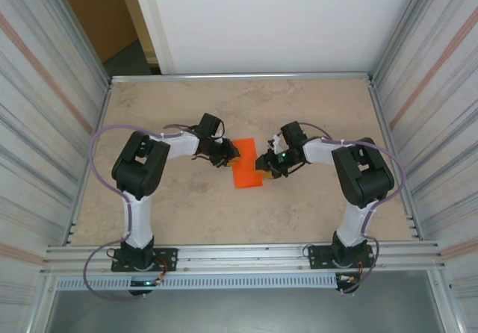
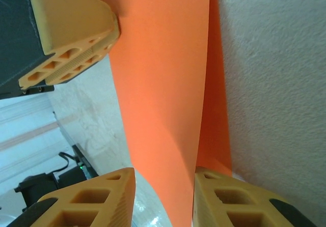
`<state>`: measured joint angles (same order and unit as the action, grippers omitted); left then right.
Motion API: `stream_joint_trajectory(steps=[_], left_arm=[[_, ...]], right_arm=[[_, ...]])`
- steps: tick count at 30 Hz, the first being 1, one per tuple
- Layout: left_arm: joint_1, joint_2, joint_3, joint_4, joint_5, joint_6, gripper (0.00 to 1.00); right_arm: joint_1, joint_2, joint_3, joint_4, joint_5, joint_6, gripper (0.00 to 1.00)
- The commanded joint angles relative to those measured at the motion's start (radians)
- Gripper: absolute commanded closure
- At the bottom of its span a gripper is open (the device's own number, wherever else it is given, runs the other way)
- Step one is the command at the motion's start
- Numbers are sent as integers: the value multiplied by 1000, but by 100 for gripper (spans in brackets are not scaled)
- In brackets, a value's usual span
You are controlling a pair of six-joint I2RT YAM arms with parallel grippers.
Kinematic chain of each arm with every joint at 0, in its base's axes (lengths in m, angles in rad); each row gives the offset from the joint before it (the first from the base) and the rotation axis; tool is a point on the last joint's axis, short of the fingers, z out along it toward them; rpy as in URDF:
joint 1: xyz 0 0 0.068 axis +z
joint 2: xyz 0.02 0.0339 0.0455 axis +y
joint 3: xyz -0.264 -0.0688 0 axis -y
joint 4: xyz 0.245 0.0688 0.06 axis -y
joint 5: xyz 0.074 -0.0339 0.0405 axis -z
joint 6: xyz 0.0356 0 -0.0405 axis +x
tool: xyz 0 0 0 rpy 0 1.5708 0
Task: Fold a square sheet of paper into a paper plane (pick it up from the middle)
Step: Fold the triangle a second time at the center of the table.
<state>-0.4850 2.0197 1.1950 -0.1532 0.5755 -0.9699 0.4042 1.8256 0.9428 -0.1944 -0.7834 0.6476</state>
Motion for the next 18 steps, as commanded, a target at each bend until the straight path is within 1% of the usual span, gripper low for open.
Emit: stream_joint_trajectory(steps=[1,6,8,11,16,18], left_arm=[[-2,50,-12,-65,-27,-6,83],[-3,44,-15,-60,-27,-7,83],[-3,41,-16,-58,-25,-6,84],[-3,36,-18,-51,-17,-7,84],[7,-7,-12,24,52,3,84],[20,-28,-4,57,78,23,83]], right_arm=[[-3,-34,-26,-34,-24,22,70],[-3,-51,-41,-63,8,44,78],[-4,-51,-45,-63,16,51,80],[-3,-46,-47,-66,12,59,86],[-23,-62,-53,-77,15,82,98],[-25,-73,-50,-98,19,79,100]])
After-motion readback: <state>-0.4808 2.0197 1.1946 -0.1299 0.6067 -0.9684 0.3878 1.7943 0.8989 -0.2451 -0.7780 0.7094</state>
